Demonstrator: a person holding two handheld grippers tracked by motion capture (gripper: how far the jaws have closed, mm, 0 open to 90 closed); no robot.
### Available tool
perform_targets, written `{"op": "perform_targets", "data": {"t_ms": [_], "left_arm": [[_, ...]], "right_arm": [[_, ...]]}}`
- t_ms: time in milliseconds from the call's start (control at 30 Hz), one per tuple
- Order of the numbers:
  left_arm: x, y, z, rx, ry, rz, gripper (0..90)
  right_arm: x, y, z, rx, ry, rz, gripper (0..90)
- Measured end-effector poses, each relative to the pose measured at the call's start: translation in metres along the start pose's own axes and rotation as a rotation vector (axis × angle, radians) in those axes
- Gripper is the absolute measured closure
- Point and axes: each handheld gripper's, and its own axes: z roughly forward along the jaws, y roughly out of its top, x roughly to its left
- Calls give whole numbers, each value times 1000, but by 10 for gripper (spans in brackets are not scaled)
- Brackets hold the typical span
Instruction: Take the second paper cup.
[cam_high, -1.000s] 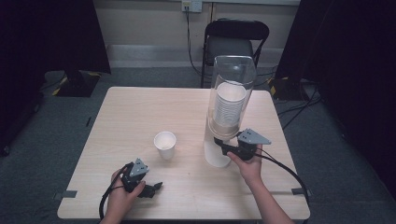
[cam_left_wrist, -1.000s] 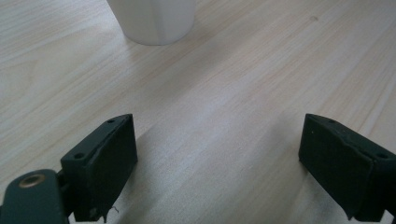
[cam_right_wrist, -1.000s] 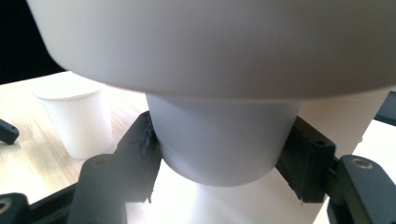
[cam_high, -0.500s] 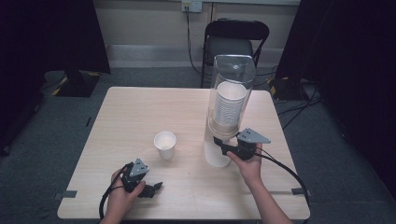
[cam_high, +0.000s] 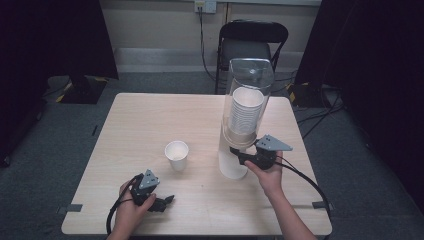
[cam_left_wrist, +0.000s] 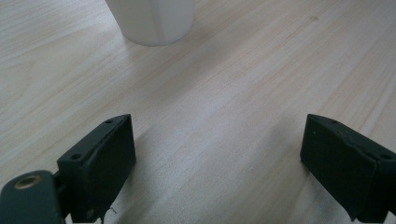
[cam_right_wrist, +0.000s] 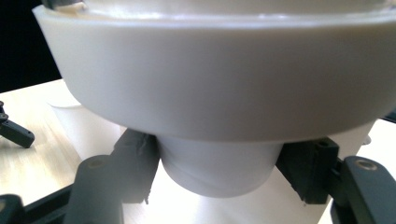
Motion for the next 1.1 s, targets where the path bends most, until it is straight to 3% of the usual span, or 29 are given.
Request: {"op": "perform_targets", "data": {"t_ms": [167, 233, 267, 333, 367, 433, 500, 667, 1100], "left_arm": [[0, 0, 0, 0, 1, 0, 96], [0, 0, 0, 0, 1, 0, 96], [0, 0, 0, 0, 1, 0, 96], [0, 0, 0, 0, 0, 0, 95], [0, 0, 0, 0, 1, 0, 95], [0, 0, 0, 2, 1, 2, 95], [1, 0, 0, 3, 0, 11, 92], [0, 0, 0, 2, -2, 6, 88], [0, 0, 0, 3, -1, 7, 87]], "right_arm": [[2, -5, 1, -19, -3, 4, 361], [2, -7, 1, 6, 2, 6, 365], [1, -11, 2, 57, -5, -4, 373], [-2, -39, 11, 235, -19, -34, 374], [-5, -48, 10, 247, -27, -32, 373], [-8, -37, 3, 233, -35, -92, 372], [-9, -34, 0, 213, -23, -46, 371], [-12, -34, -2, 224, -11, -64, 367], [-15, -50, -6, 288, 13, -49, 363]]}}
